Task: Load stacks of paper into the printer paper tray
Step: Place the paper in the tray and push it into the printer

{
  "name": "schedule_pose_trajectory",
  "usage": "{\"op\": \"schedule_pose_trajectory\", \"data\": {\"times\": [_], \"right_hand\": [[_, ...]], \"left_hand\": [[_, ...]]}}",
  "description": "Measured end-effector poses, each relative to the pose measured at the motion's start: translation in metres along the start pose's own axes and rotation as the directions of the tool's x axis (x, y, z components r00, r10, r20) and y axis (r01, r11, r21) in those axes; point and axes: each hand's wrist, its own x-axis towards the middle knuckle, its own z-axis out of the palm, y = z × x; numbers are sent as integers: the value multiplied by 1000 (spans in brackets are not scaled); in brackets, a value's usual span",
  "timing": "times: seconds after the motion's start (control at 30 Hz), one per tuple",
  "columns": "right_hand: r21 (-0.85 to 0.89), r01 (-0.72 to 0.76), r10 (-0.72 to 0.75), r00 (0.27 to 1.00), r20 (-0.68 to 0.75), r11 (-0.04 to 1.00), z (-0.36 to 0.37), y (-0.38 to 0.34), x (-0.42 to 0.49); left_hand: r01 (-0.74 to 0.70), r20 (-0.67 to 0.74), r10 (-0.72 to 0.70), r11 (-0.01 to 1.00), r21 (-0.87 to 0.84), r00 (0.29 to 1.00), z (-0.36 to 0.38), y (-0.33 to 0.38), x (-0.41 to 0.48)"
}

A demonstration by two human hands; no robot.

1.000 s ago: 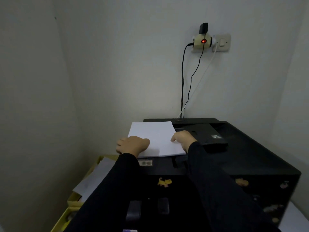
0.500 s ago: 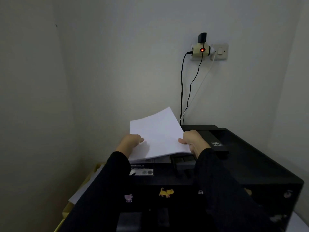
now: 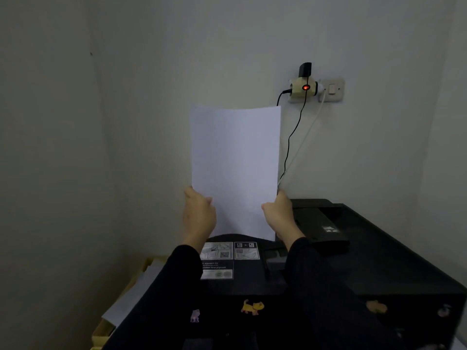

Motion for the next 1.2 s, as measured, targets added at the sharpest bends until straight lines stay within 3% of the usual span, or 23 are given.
{"op": "schedule_pose_trajectory", "data": {"times": [0.2,0.5,0.67,0.83,1.2], "right_hand": [[-3,7,-7,1000,14,1000,10,25,-13],[-2,5,-5,999,-45,1000,14,24,-12],[-89,74,-81,993,-87,993,-12,11,-19],[-123,-60,43,990,-137,991,-61,9,-42],[42,-261,264,947,-180,964,-171,77,-183]], "left_hand": [[17,102,-8,996,-84,995,4,-21,-28],[132,54,-128,987,-88,990,-1,-9,-32],[65,-14,-65,998,4,998,-6,7,-37],[149,22,-150,988,43,988,-16,34,-69],[192,109,-169,947,-257,980,-24,29,-255]]}}
